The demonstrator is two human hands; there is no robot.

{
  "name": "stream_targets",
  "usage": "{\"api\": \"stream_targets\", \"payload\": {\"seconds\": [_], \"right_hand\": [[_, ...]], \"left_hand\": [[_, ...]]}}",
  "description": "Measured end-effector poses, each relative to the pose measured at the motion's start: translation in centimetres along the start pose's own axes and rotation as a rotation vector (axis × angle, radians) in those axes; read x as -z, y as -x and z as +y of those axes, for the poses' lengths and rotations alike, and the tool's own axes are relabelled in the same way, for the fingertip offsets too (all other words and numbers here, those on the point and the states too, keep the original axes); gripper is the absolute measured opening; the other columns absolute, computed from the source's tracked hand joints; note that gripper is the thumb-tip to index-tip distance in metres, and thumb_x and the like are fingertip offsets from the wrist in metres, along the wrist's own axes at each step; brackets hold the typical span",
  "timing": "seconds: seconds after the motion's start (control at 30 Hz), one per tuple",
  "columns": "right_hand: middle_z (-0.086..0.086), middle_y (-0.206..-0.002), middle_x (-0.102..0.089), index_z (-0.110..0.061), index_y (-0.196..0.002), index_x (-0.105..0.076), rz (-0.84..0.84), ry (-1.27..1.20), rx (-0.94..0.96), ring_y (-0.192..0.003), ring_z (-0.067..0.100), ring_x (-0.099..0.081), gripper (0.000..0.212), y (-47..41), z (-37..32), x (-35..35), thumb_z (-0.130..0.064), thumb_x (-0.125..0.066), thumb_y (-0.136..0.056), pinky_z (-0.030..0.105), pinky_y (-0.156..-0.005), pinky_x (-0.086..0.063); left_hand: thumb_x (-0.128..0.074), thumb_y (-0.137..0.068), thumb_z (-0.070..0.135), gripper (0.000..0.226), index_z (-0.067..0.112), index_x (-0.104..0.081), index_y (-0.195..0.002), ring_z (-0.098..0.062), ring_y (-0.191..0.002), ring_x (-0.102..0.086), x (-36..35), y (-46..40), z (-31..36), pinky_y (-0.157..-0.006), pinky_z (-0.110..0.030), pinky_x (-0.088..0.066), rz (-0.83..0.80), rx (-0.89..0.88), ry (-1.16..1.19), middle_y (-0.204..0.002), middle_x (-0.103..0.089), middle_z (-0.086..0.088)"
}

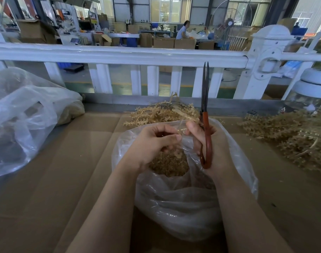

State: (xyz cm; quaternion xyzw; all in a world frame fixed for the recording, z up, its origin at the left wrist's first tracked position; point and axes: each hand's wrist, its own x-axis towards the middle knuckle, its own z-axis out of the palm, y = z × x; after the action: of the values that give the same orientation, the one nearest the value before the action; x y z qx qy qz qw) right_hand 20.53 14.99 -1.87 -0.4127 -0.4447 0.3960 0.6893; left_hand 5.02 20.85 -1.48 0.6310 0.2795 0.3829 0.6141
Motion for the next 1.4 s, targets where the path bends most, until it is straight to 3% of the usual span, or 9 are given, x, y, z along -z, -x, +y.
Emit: {"api": "stream_targets", "payload": {"seconds": [0.07,0.27,0.5,0.6,0.77,0.87,1.0,1.2,1.4], "right_hand": [[0.013,-0.075,-0.065,-0.005,-0.087,-0.067,0.027,-0.019,-0.010,-0.062,0.019,-0.064,0.025,-0.1,0.1,-0.3,-0.027,-0.074,-0.078,0.032,-0.063,-0.057],[0.001,-0.068,-0.059,-0.004,-0.092,-0.064,0.052,0.018,0.017,-0.043,-0.001,-0.052,0.027,-0.1,0.1,0.1,-0.025,-0.072,-0.077,0.009,-0.043,-0.039],[0.008,-0.064,-0.058,-0.014,-0.078,-0.070,-0.123,0.063,-0.069,-0.046,0.009,-0.048,0.005,0.1,0.0,0.2,-0.015,-0.074,-0.078,0.013,-0.044,-0.038],[0.012,-0.067,-0.064,-0.008,-0.086,-0.071,-0.250,0.131,-0.119,-0.042,0.009,-0.045,0.005,0.3,0.0,0.0,-0.011,-0.071,-0.081,0.015,-0.040,-0.031],[0.009,-0.075,-0.070,0.002,-0.097,-0.069,-0.204,0.098,-0.061,-0.050,0.002,-0.063,0.021,0.3,0.7,-0.6,0.017,-0.054,-0.091,0.009,-0.051,-0.047],[0.018,-0.084,-0.074,0.003,-0.099,-0.070,-0.121,0.080,-0.033,-0.081,0.025,-0.075,0.018,0.0,1.0,-0.5,0.014,-0.057,-0.091,0.032,-0.079,-0.060],[0.026,-0.104,-0.072,0.005,-0.110,-0.069,-0.021,0.122,-0.053,-0.102,0.042,-0.070,0.021,-0.2,1.2,-0.6,0.005,-0.066,-0.089,0.057,-0.098,-0.053],[0.026,-0.104,-0.072,0.001,-0.111,-0.069,0.017,0.127,-0.065,-0.102,0.042,-0.070,0.025,-0.4,1.2,-0.4,-0.005,-0.072,-0.087,0.048,-0.094,-0.057],[-0.008,-0.080,-0.074,-0.022,-0.091,-0.075,-0.014,0.392,0.048,-0.080,0.006,-0.070,0.013,-0.5,1.9,-0.1,-0.029,-0.082,-0.082,0.021,-0.073,-0.054]], "left_hand": [[-0.075,-0.070,0.016,0.007,0.014,-0.071,-0.074,-0.010,-0.056,-0.054,0.1,-0.1,0.2,-0.058,-0.023,-0.044,0.040,0.027,0.171,-0.066,-0.064,-0.002],[-0.075,-0.065,0.016,0.011,0.017,-0.067,-0.072,-0.004,-0.056,-0.056,1.0,-0.4,0.3,-0.054,-0.014,-0.050,0.265,0.065,0.589,-0.063,-0.062,0.006],[-0.079,-0.063,0.025,0.023,0.014,-0.062,-0.074,-0.006,-0.051,-0.055,0.4,-0.5,0.1,-0.051,-0.016,-0.050,0.384,0.118,0.470,-0.058,-0.061,0.003],[-0.079,-0.064,0.028,0.022,0.013,-0.065,-0.073,-0.007,-0.053,-0.055,0.2,-0.4,0.0,-0.053,-0.017,-0.050,0.408,0.096,0.414,-0.061,-0.063,0.001],[-0.077,-0.068,0.029,0.013,0.016,-0.077,-0.068,-0.014,-0.064,-0.061,-0.1,-0.3,-0.1,-0.069,-0.029,-0.054,0.297,0.102,0.309,-0.070,-0.070,-0.004],[-0.075,-0.074,0.027,0.012,0.016,-0.079,-0.075,-0.015,-0.070,-0.069,-0.1,-0.2,-0.1,-0.075,-0.029,-0.057,0.234,0.108,0.315,-0.082,-0.076,-0.008],[-0.068,-0.086,0.024,0.021,0.019,-0.078,-0.068,-0.013,-0.078,-0.074,-0.1,-0.2,-0.2,-0.063,-0.020,-0.056,0.212,0.103,0.289,-0.083,-0.077,-0.006],[-0.069,-0.081,0.030,0.016,0.019,-0.074,-0.070,-0.013,-0.078,-0.074,-0.3,-0.3,0.0,-0.064,-0.020,-0.056,0.199,0.085,0.298,-0.080,-0.076,-0.005],[-0.064,-0.092,0.017,0.013,0.013,-0.069,-0.082,-0.009,-0.074,-0.070,0.0,-0.5,-0.2,-0.065,-0.020,-0.054,0.318,0.027,0.325,-0.079,-0.075,-0.001]]}}
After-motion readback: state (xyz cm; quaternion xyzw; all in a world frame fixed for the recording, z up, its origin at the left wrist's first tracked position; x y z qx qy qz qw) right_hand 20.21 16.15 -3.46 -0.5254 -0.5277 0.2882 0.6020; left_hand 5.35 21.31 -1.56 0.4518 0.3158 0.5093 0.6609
